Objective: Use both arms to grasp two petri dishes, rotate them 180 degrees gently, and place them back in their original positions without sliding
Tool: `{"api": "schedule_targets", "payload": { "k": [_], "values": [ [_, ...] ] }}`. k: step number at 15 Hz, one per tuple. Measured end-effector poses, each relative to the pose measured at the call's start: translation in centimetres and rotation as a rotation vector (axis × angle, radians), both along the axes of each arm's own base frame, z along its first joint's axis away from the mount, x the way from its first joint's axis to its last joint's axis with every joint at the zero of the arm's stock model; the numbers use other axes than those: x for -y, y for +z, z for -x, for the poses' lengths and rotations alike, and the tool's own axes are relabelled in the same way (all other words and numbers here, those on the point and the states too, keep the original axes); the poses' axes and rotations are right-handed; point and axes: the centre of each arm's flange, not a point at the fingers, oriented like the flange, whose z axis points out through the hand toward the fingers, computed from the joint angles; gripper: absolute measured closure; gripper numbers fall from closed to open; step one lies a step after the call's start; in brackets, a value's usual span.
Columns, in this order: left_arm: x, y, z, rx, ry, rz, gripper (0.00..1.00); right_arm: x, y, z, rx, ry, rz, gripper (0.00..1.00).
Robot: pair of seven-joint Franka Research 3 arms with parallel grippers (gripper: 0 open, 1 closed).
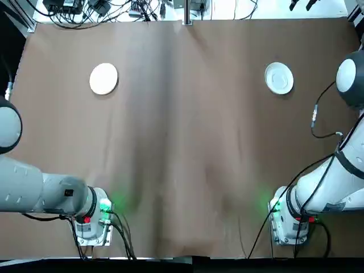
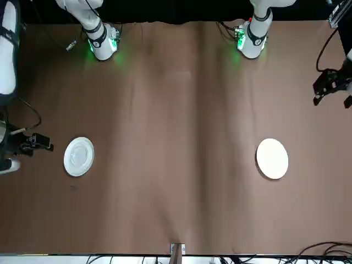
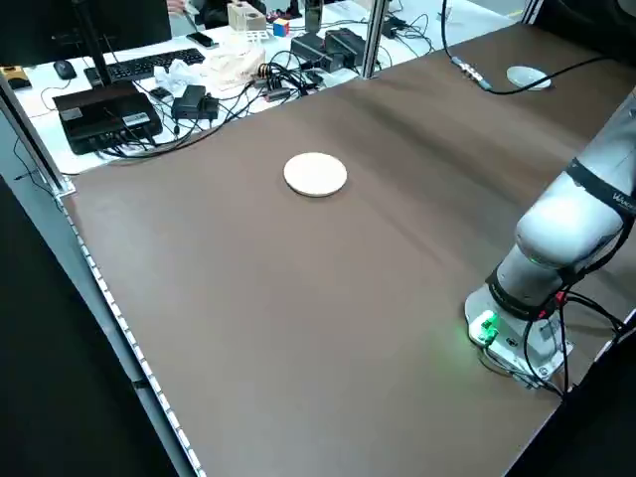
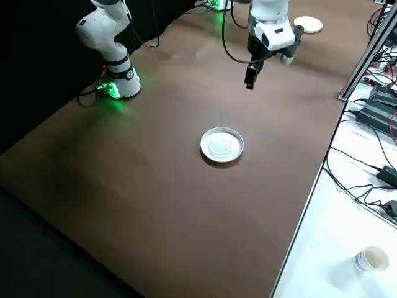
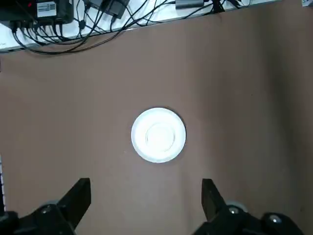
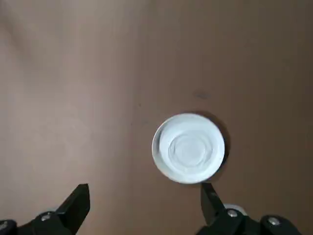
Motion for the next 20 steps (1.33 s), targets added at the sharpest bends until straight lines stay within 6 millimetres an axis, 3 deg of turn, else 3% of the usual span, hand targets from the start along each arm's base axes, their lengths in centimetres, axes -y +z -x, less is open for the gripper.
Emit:
{"api": "schedule_targets", "payload": {
  "k": [2,4,7,11,15,17,20],
  "values": [
    [-0.1,1.6,0.6,0.003,0.003,0.001,0.0,-0.3,2.3,1.3,-0.024,-0.043,-0.004,0.0],
    [-0.2,3.0,2.0,-0.009,0.011,0.002,0.0,-0.4,6.1,3.0,-0.003,-0.058,-0.005,0.0],
    [-0.4,3.7,4.0,-0.033,0.024,0.021,0.0,0.3,11.8,7.2,0.001,-0.106,0.016,0.0],
    [-1.4,1.3,3.5,-0.082,0.051,0.055,0.0,-1.6,13.9,9.1,-0.009,-0.127,0.048,0.0],
    [-1.2,-1.4,1.6,-0.123,0.061,0.054,0.0,-1.2,14.9,10.9,0.009,-0.138,0.048,0.0],
    [-0.5,-2.3,0.7,-0.131,0.063,0.054,0.0,-1.0,14.7,11.3,0.027,-0.143,0.046,0.0],
    [2.1,-2.8,0.3,-0.133,0.1,0.062,0.0,-1.1,14.0,11.7,0.036,-0.144,0.043,0.0]
  ]
}}
